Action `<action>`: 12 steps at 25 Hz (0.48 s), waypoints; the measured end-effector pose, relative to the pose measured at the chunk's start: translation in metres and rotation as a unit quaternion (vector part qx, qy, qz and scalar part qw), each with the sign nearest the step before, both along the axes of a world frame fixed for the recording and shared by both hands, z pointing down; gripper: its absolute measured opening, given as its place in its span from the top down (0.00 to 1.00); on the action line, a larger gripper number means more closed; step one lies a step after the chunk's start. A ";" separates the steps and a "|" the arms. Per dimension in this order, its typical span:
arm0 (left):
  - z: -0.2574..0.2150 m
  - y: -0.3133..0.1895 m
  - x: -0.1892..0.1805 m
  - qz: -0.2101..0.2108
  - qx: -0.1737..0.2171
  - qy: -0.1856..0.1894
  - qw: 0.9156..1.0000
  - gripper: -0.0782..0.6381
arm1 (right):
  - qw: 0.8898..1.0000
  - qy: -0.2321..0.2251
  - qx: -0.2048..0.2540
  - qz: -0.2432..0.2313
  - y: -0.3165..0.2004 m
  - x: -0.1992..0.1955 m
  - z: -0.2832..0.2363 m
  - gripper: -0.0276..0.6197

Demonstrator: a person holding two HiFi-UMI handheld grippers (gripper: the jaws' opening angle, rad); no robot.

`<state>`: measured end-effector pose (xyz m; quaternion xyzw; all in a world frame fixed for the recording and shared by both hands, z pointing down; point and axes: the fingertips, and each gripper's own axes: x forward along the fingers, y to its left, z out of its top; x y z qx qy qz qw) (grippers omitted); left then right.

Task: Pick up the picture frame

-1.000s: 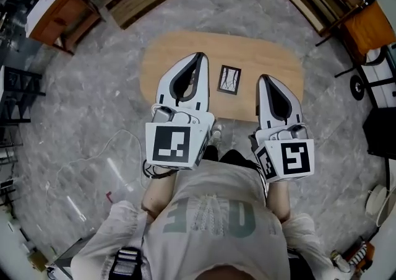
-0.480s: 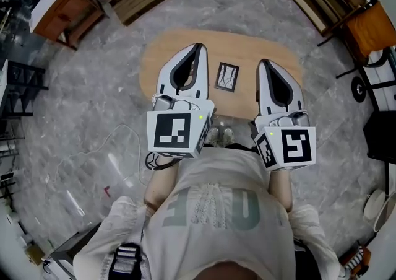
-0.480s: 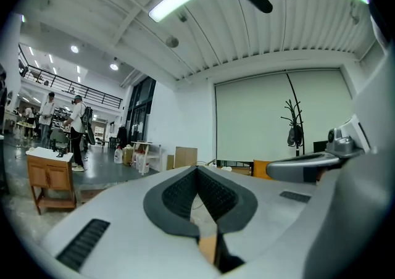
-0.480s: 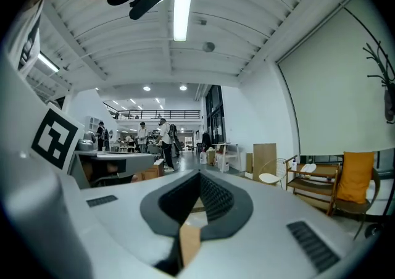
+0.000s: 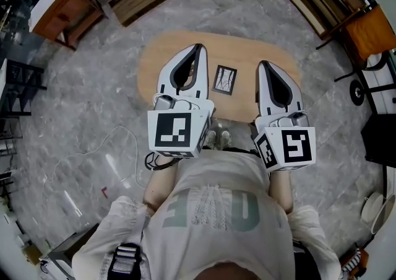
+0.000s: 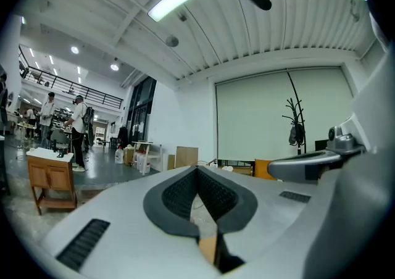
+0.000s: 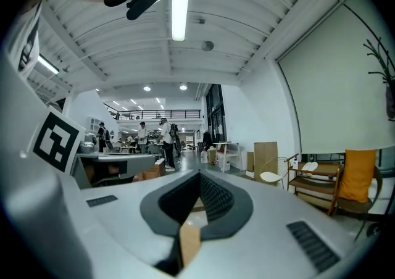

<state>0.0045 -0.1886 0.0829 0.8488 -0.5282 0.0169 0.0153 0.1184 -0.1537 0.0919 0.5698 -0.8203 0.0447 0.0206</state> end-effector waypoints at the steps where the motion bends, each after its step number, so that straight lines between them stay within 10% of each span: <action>1: 0.002 -0.002 0.000 0.003 -0.002 -0.001 1.000 0.88 | 1.000 0.005 -0.001 -0.003 -0.002 -0.002 0.001 0.95; 12: 0.024 -0.045 -0.004 0.000 -0.014 -0.002 1.000 0.88 | 0.999 0.027 -0.017 -0.013 -0.053 -0.006 0.026 0.95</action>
